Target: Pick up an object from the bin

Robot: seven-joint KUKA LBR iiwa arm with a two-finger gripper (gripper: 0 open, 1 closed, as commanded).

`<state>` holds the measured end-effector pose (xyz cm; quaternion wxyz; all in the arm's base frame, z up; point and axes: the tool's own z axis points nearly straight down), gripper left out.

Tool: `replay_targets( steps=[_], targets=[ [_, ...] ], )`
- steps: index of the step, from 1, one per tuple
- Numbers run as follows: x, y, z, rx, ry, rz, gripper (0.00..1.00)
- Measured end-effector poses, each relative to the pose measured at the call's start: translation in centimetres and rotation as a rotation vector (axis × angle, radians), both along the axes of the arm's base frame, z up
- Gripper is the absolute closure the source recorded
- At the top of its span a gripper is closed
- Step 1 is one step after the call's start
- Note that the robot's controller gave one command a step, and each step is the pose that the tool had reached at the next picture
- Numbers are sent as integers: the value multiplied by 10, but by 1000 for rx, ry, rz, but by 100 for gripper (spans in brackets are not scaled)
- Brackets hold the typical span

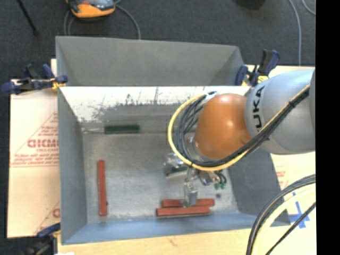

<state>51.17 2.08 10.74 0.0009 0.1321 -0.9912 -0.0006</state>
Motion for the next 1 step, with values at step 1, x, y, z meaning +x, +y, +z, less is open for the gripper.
replay_targets(
  steps=[1],
  targets=[
    [40, -12, -12, -1, -6, -10, 0]
  ],
)
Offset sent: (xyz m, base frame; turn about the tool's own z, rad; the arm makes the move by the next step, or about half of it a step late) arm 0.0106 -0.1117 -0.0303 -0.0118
